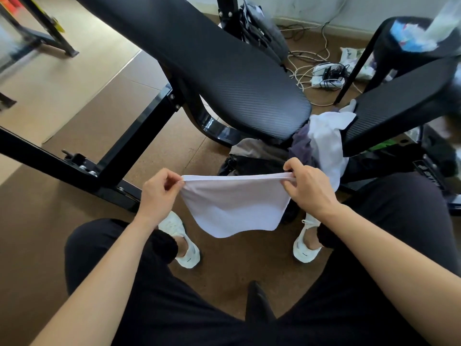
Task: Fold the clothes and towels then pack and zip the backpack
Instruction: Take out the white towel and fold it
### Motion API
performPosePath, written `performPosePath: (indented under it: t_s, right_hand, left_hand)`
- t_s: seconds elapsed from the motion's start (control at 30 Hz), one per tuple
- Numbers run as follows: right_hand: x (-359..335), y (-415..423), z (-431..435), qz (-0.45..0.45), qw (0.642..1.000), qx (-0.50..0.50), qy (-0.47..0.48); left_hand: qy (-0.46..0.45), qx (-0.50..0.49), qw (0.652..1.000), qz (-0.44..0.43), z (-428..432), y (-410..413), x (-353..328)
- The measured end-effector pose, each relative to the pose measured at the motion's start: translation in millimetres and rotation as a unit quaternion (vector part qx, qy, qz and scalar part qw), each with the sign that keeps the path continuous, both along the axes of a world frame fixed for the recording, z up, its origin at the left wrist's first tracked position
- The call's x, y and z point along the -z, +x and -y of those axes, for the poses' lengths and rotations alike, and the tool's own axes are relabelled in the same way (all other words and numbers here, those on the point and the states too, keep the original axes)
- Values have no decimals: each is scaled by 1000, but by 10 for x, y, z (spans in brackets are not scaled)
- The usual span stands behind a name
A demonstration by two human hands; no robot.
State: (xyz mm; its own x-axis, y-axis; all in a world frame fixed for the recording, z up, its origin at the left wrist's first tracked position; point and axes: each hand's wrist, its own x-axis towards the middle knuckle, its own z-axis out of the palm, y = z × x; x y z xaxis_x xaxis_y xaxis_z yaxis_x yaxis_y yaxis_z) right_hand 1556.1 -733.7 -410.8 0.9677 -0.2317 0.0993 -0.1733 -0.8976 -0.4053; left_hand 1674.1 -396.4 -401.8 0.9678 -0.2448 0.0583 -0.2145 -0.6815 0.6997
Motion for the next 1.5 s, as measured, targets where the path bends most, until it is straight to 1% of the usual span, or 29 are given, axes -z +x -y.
performPosePath:
  t_s: [0.07,0.13,0.17,0.23,0.33,0.37,0.43,0.47,0.5,0.53,0.57,0.6,0.63,0.67,0.77,0.8,0.87,0.97,1.03,1.1,1.17,1.2,1.27,1.33,1.4,1.5]
  right_hand:
    - [31,-11,16,-35,999,3,-14]
    - [60,-10,41,-61,997,-1,-53]
    - [67,-14,47,-69,996,0,-50]
    - [70,-23,43,-73,997,17,-5]
    - [49,-39,34,-72,994,48,73]
    - [36,-45,13,-68,993,58,82]
    - [4,-51,-41,-28,993,80,88]
    - [4,-53,-60,-5,993,86,84]
    - [5,-59,-83,0,993,89,77]
    - [9,-62,-97,-23,994,82,68]
    - [23,-65,-99,-70,994,67,59]
    - [43,-69,-91,-113,991,48,58]
    - [53,-75,-81,-132,988,34,71]
    - [58,-82,-71,-120,988,22,99]
    - [18,-87,-60,11,975,-6,223]
    - [-5,-92,-62,43,968,-17,247]
    - [-26,-105,-81,87,967,-40,235]
    - [20,-96,-78,123,975,-80,169]
    - [58,-95,-77,104,982,-109,117]
    - [69,-99,-80,64,989,-118,62]
    - [58,-101,-87,36,993,-106,26]
    - [50,-99,-89,28,995,-93,24]
    - [46,-93,-91,23,996,-64,53]
    - [50,-91,-98,17,991,-14,134]
    - [37,-88,-108,-1,967,52,250]
    - [-1,-75,-131,8,911,132,390]
  left_hand:
    - [4,18,1000,-13,-3,-29,48]
    - [40,52,998,3,1,-59,104]
    - [62,66,996,22,8,-69,130]
    - [82,66,993,50,20,-74,177]
    - [53,0,998,35,45,-90,199]
    - [37,-26,998,32,63,-99,194]
    - [-6,-72,996,47,98,-115,172]
    - [-25,-91,994,56,111,-122,166]
    - [-30,-102,993,55,118,-123,167]
    - [-19,-105,993,42,117,-114,183]
    - [7,-102,995,20,106,-103,219]
    - [33,-99,995,1,96,-103,249]
    - [45,-100,994,-8,90,-106,270]
    - [42,-108,993,-7,87,-109,273]
    - [7,-142,990,-4,65,-76,244]
    - [5,-143,990,-9,58,-71,238]
    - [5,-144,990,-15,51,-71,239]
    - [-9,-162,987,-9,50,-63,232]
    - [-12,-165,986,-6,52,-62,223]
    - [-9,-169,986,-9,45,-57,230]
    - [-1,-175,984,-17,48,-62,239]
    - [0,-178,984,-19,53,-70,234]
    - [-5,-178,984,-23,60,-78,226]
    - [-20,-181,983,-36,68,-79,217]
    - [-56,-194,977,-74,78,-70,211]
    - [-116,-216,959,-145,135,-115,176]
